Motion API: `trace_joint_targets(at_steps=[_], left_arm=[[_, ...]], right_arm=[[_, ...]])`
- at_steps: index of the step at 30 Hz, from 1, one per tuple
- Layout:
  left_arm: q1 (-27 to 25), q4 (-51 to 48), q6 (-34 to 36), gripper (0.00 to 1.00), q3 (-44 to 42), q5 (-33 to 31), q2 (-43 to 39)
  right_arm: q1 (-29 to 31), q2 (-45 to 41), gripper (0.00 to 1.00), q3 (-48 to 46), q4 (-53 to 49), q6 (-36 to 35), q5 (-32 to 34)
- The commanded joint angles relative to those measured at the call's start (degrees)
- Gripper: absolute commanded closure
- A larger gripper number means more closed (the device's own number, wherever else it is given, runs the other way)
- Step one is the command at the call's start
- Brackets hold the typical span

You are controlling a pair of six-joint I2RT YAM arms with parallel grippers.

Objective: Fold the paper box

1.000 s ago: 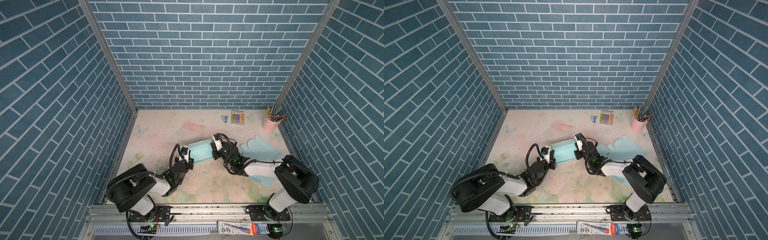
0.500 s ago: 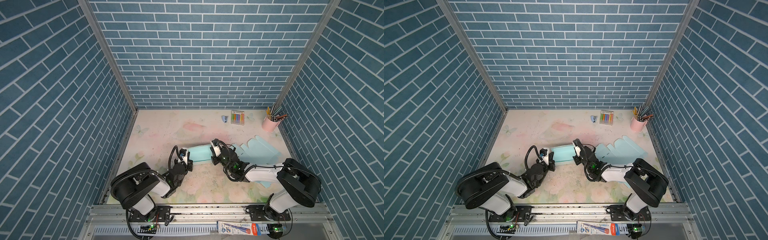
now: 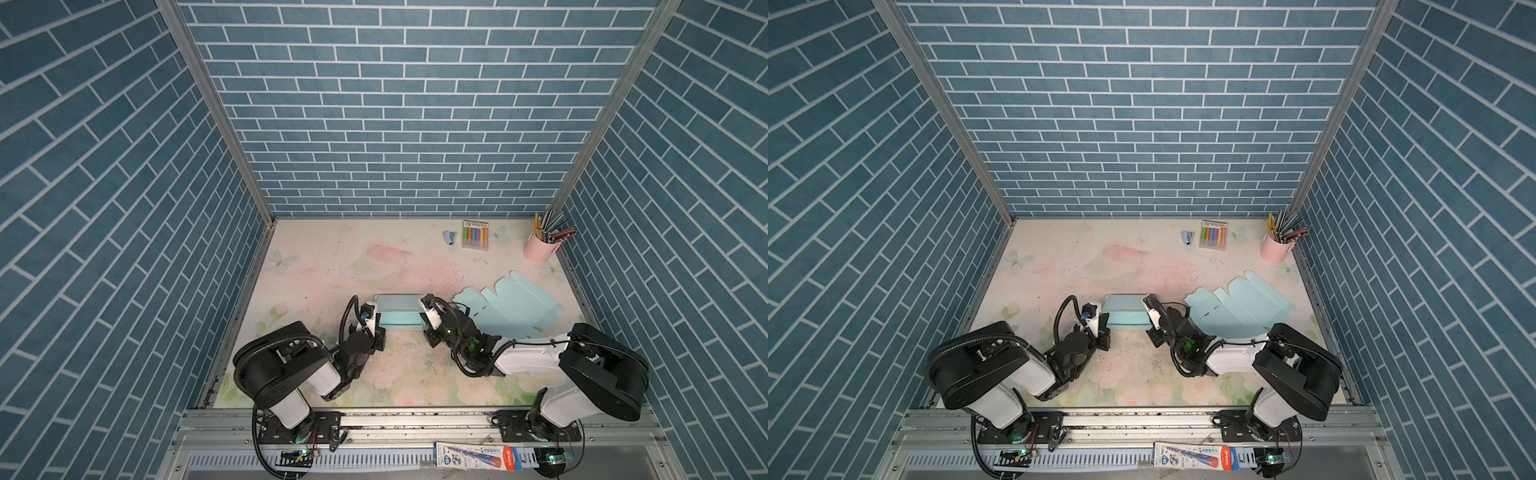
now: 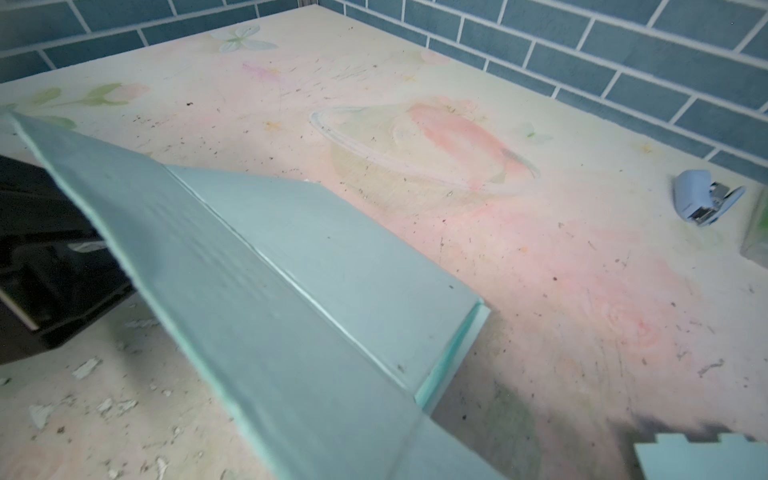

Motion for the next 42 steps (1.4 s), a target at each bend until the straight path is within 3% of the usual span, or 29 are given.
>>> trace_joint_targets(at_steps=[1,9,12,15,24,30,33,37,42], left_arm=[[-2.43,2.02,-0.65,0.97,-0.23,8.10,1.26],[-2.66,1.23,-1.32,0.97,-0.04,5.72,2.09],[-2.61,-0.16,-1.30,0.97,0.51,5.32,2.20],[-2.62,-0.44,-1.27,0.97,0.82,5.40,2.71],[-2.95,-2.52,-1.28,0.97,2.00,4.24,2.12],[-3.37,-3.32,-0.53,0.97,2.95,3.32,3.17],[-3.81,-3.65,-0.39,0.97,3.25,3.21,3.16],[-4.55,-5.81,-0.31,0.96,3.84,3.36,1.54],[-5.55,-9.28,-0.59,0.89,4.40,4.58,-0.95]], right_arm=[[2.31,-2.44,0.84,-0.03,1.85,1.46,-7.73],[2.31,-7.69,0.57,-4.15,1.13,6.35,-6.61],[2.32,-11.64,0.50,-7.74,3.72,6.12,-9.32],[2.32,-16.06,0.37,-12.46,6.86,5.98,-9.28],[2.32,-29.62,0.34,-17.90,5.83,0.25,-19.12],[2.22,-39.03,0.35,-15.61,2.23,4.45,-15.95],[1.09,-36.20,0.35,-7.48,-5.90,8.95,-11.51],[-5.19,-25.04,0.38,4.62,-20.12,15.28,-13.26],[-5.75,-13.17,0.38,11.08,-26.10,13.90,-10.84]])
